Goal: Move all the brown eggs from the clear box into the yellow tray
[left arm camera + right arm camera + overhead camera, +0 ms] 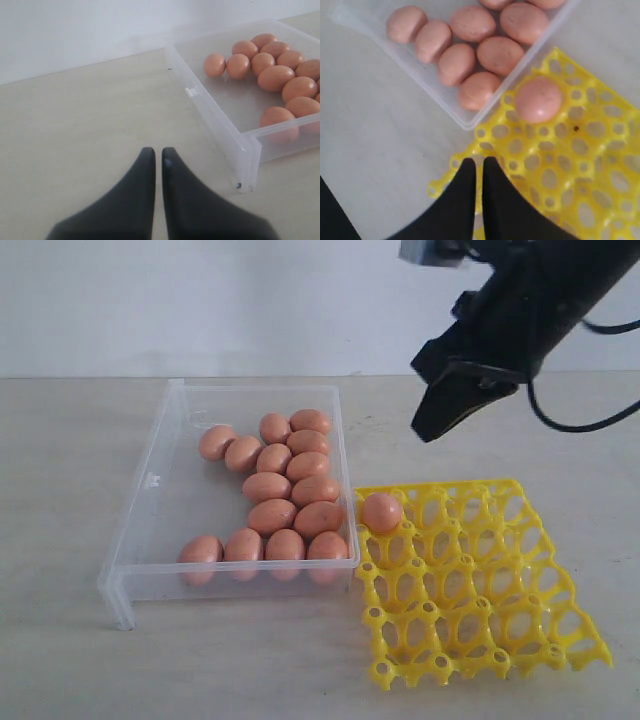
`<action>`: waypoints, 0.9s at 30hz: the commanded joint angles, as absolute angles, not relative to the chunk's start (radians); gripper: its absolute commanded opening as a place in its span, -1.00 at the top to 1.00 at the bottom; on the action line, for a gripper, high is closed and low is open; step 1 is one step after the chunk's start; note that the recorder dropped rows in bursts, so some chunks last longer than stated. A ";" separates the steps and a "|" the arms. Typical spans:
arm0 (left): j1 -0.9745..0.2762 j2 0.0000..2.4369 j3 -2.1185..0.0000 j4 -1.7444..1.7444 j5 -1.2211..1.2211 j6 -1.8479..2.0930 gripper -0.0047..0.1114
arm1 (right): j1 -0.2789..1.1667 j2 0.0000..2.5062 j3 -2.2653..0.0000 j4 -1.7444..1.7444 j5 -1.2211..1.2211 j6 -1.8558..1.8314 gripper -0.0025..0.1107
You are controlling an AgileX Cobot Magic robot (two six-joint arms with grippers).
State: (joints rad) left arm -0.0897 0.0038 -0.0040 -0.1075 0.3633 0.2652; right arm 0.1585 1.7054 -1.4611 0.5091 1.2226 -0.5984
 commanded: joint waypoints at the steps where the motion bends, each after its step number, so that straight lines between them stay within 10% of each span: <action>1: -0.086 0.000 0.000 -0.108 0.360 0.255 0.85 | 0.226 1.789 -1.519 0.671 1.221 -0.862 0.92; 9: -0.086 0.000 0.000 -0.108 0.360 0.255 0.85 | 0.446 1.887 -1.524 0.598 0.790 -0.853 0.06; 27: -0.086 0.000 0.000 -0.108 0.360 0.255 0.85 | 0.539 2.051 -1.524 0.170 0.710 -1.121 0.05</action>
State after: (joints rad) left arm -0.0897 0.0038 -0.0040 -0.1075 0.3633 0.2652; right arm 0.5373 2.0540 -1.5221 0.2016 0.7198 -0.9730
